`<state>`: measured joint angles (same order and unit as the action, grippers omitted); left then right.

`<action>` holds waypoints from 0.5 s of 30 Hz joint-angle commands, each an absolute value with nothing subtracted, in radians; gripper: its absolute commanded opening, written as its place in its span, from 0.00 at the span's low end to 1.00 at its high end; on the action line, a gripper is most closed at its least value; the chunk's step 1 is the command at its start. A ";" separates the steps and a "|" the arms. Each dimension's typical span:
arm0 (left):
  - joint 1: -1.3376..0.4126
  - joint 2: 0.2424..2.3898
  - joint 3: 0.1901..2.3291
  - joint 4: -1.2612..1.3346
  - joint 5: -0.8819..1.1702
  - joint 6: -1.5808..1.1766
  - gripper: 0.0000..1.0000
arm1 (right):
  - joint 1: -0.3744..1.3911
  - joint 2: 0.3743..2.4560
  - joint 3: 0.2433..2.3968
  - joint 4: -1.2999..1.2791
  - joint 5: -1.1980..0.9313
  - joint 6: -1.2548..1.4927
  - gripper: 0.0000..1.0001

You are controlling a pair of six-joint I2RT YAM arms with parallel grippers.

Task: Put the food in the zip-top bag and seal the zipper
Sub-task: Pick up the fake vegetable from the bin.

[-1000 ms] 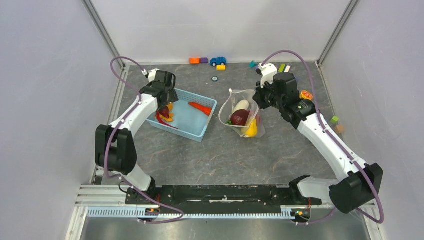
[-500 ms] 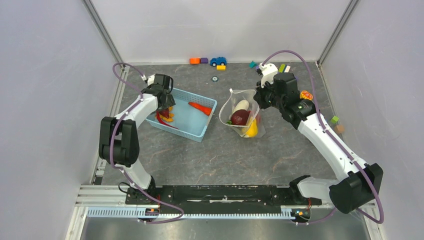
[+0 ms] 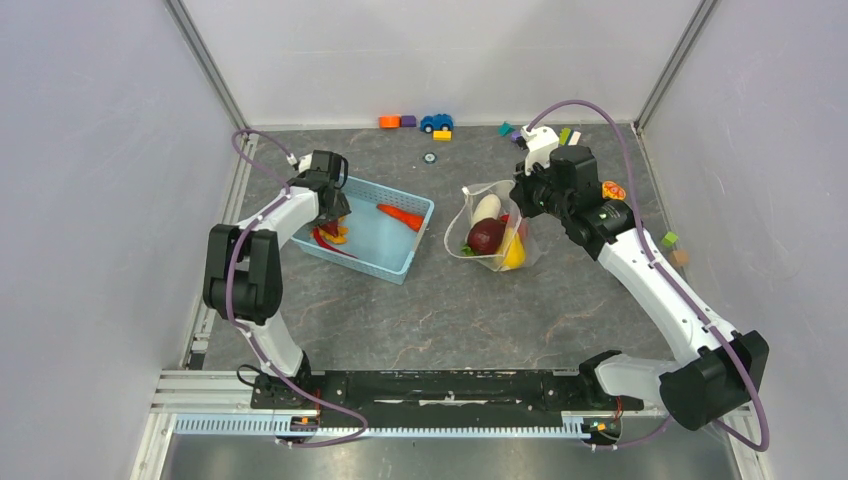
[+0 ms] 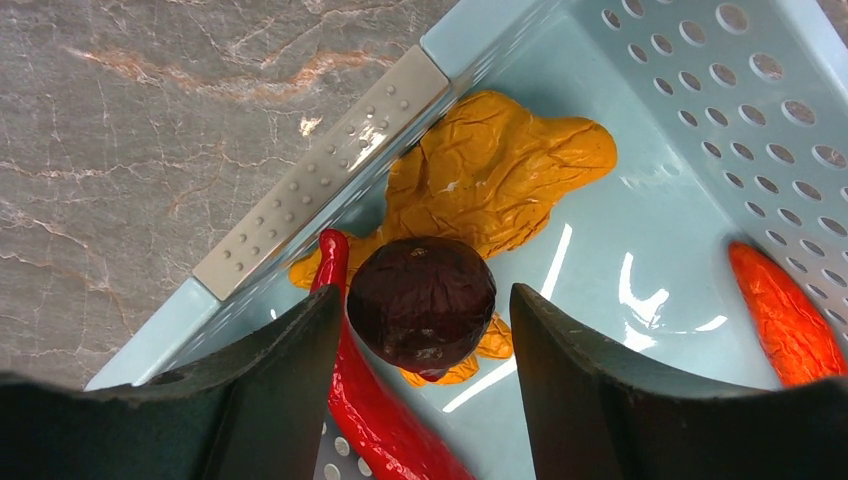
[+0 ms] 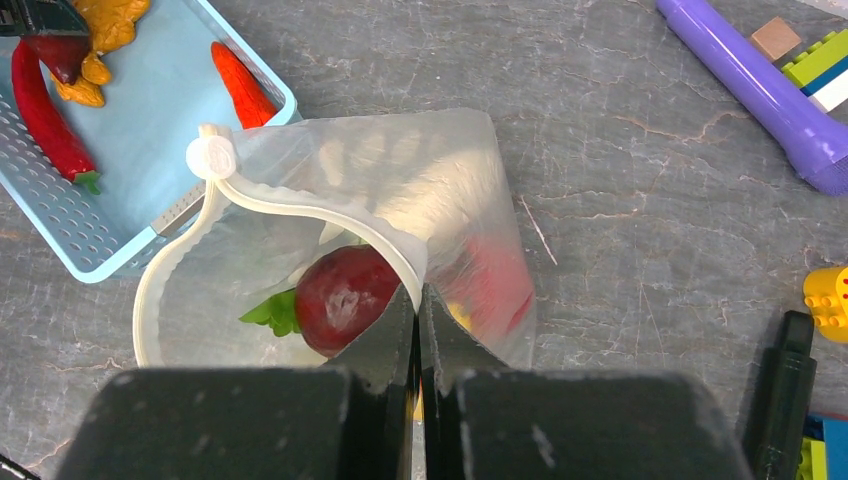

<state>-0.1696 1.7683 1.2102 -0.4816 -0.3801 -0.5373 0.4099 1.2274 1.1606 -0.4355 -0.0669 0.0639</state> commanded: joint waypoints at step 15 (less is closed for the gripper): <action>-0.163 1.790 1.226 -0.477 -0.368 -0.583 0.40 | 0.405 1.203 1.162 -0.407 -0.063 0.074 0.04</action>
